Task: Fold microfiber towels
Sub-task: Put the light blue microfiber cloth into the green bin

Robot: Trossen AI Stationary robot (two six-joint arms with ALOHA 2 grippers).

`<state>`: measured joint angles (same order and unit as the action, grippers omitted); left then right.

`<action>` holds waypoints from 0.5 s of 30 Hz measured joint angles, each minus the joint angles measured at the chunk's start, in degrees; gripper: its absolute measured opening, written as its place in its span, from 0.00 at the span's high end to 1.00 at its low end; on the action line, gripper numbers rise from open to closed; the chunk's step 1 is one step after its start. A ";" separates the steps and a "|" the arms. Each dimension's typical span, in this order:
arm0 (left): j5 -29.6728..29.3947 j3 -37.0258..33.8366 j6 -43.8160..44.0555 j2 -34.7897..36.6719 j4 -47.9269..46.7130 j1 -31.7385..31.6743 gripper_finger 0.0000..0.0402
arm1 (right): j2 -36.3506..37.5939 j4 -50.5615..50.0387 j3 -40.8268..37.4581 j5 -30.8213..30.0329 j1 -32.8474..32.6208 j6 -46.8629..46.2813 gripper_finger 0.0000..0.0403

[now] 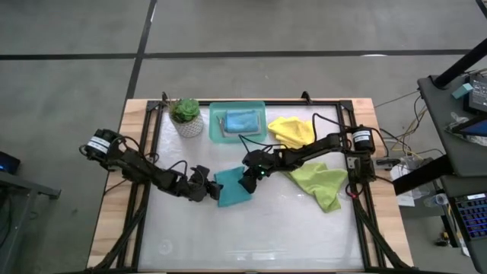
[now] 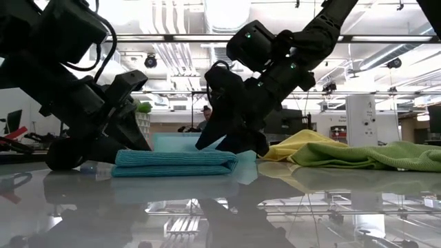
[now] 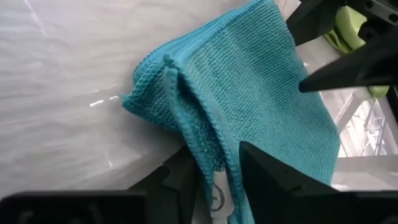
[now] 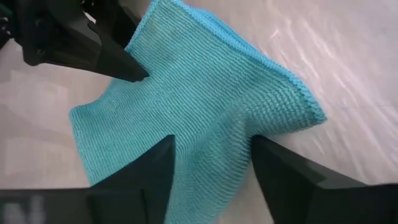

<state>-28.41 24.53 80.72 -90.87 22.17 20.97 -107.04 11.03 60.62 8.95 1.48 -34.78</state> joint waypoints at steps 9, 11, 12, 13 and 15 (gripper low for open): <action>0.05 0.04 -3.07 -0.07 -0.01 0.09 0.95 | -0.93 0.00 0.00 0.02 0.00 1.70 0.86; 0.01 0.04 -3.20 -0.07 -0.04 0.09 0.98 | -0.94 0.08 0.00 0.02 0.00 2.11 0.91; -0.03 0.02 -3.27 -0.07 -0.04 0.09 0.99 | -0.94 0.14 0.00 0.03 0.00 2.60 0.93; -0.08 -0.01 -3.34 -0.07 -0.04 0.09 0.98 | -0.94 0.21 0.00 0.02 0.00 2.88 0.94; -0.24 -0.07 -4.37 -0.07 -0.08 0.08 0.98 | -0.94 0.35 0.00 0.03 0.00 3.38 0.97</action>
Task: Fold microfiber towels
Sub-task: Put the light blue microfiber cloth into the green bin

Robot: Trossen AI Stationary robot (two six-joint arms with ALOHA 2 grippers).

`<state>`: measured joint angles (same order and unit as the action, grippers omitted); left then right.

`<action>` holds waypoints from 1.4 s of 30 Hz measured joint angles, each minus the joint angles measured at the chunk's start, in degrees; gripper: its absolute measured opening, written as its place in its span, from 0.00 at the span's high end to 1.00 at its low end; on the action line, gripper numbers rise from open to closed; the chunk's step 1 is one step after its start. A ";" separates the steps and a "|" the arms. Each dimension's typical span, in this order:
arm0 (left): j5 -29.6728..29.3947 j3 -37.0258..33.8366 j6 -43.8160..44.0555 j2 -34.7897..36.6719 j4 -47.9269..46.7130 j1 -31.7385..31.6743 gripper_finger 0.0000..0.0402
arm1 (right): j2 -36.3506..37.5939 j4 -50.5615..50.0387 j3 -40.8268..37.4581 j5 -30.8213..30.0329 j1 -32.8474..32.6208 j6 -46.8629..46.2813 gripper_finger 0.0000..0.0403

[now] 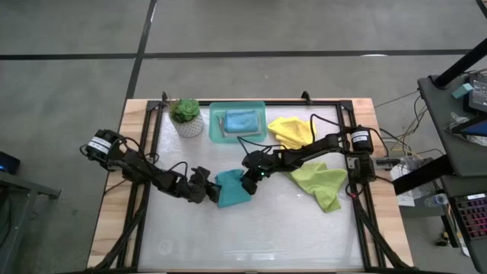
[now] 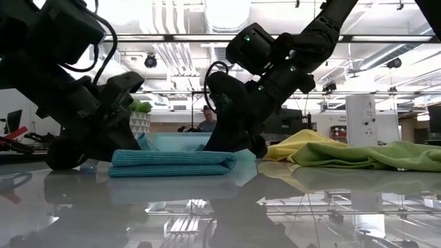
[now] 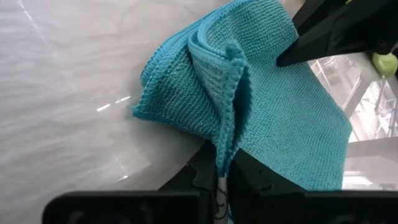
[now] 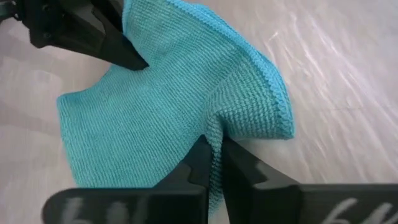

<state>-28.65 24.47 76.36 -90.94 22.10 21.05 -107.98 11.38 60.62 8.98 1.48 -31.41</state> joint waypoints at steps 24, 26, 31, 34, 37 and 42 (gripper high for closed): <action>-0.31 0.05 -35.96 18.77 0.08 -15.08 0.98 | 11.55 -2.17 0.00 -0.11 6.87 10.67 0.98; 0.50 0.47 -39.30 20.22 0.03 -17.68 0.99 | 12.83 -2.57 0.00 -0.11 8.40 11.75 0.97; 3.26 2.60 -46.55 21.77 0.35 -23.99 0.99 | 14.23 -2.54 1.27 -0.16 12.19 13.87 0.97; 4.52 3.74 -48.98 21.41 -0.01 -27.16 0.99 | 14.23 -2.86 2.45 -0.12 14.05 15.36 0.97; 4.88 5.08 -51.51 20.72 -0.05 -30.50 0.99 | 14.23 -4.68 4.08 -0.03 16.00 17.29 0.97; 10.12 8.45 -54.79 18.07 0.33 -36.79 0.99 | 14.23 -7.02 6.16 -0.13 19.45 20.11 0.97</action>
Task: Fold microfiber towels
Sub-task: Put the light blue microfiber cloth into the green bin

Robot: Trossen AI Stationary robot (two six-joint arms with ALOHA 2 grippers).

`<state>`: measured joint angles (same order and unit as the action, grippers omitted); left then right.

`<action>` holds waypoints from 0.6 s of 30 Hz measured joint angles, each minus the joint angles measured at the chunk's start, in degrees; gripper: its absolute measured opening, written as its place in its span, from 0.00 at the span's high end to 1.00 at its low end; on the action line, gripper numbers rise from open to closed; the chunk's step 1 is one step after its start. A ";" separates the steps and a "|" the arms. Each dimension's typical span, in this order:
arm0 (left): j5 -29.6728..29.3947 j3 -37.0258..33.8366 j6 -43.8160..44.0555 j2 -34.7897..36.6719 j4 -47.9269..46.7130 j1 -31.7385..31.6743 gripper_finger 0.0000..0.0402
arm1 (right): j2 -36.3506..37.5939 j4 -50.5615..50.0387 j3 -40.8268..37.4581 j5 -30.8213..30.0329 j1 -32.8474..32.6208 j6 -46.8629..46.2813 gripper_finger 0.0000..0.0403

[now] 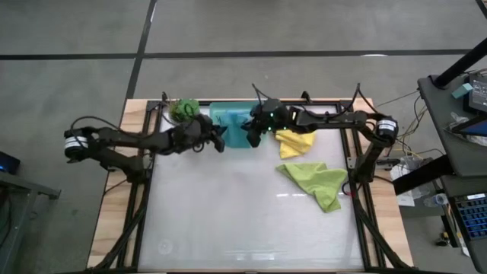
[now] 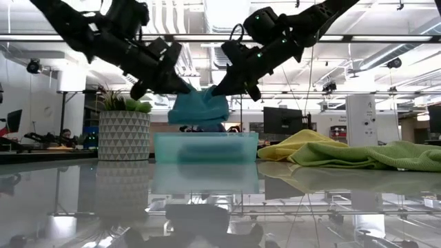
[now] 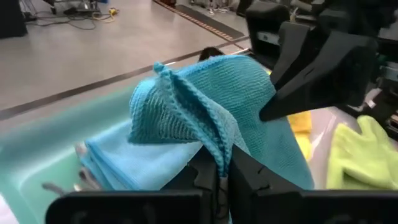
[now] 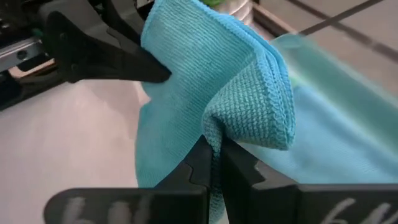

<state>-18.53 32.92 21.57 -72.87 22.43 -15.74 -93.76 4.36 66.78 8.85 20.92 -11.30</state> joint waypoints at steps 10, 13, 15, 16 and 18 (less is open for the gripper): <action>4.85 7.25 -4.20 -9.95 -0.37 -8.85 1.00 | -0.04 -1.62 1.30 -0.03 7.29 1.91 0.97; 5.51 9.11 -4.77 -13.33 -0.41 -10.24 1.00 | -0.06 -1.64 0.92 0.01 8.49 1.68 0.97; 6.04 10.31 -5.58 -15.43 -0.43 -10.91 1.00 | -0.14 -1.68 0.60 0.00 8.90 1.67 0.97; 6.33 10.83 -5.67 -16.31 -0.46 -11.17 1.00 | -0.43 -1.61 0.57 -0.05 8.97 1.70 0.97; 7.04 11.77 -5.69 -17.88 -0.63 -11.49 1.00 | -1.23 -1.51 0.57 -0.73 9.04 1.81 0.97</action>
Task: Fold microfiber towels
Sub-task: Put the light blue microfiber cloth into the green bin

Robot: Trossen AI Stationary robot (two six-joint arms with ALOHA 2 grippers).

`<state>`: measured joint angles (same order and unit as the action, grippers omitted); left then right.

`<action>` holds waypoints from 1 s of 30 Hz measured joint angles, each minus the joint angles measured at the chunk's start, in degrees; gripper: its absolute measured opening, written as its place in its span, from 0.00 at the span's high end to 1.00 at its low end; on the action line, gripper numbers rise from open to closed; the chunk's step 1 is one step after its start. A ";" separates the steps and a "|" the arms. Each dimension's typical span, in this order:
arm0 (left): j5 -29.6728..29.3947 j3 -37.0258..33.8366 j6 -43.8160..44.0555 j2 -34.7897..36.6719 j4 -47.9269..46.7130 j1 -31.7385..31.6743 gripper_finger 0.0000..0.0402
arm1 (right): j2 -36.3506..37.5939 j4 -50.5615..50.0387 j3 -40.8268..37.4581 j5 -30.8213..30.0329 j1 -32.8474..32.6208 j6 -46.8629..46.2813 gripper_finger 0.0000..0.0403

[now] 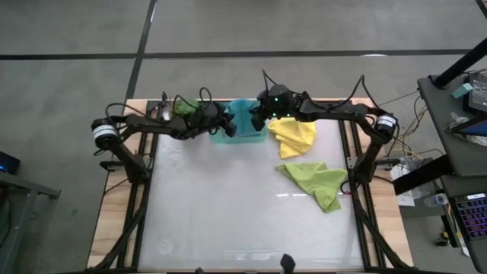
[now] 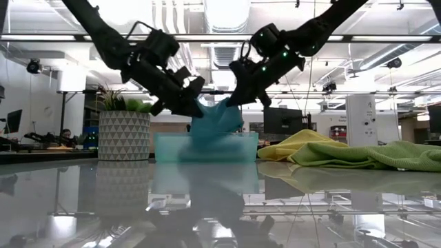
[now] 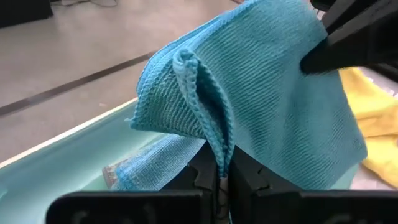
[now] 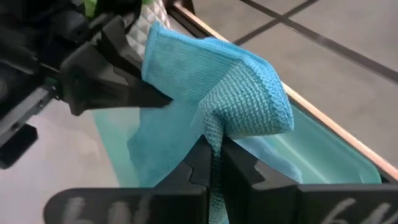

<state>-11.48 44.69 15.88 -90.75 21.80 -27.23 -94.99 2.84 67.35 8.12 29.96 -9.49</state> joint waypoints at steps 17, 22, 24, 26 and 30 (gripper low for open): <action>0.26 1.44 -1.50 -1.60 -4.20 -3.31 0.99 | -4.47 0.05 0.94 -7.10 0.08 1.25 0.97; 0.09 1.57 -1.16 -1.63 -4.28 -3.35 0.92 | -4.56 0.02 0.87 -8.14 0.08 1.95 0.96; -0.12 1.77 -0.24 -1.63 -4.30 -3.39 0.89 | -4.56 0.00 0.87 -8.19 0.08 1.99 0.94; -0.18 1.93 0.17 -1.63 -4.38 -3.42 0.85 | -4.56 -0.10 0.85 -8.27 0.08 2.00 0.90; -0.29 1.99 0.28 -1.40 -4.48 -3.42 0.79 | -4.56 -0.12 0.85 -8.31 0.10 2.13 0.79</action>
<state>-11.77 46.68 16.16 -92.16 17.32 -30.65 -99.55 2.72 68.20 -0.19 30.06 -7.35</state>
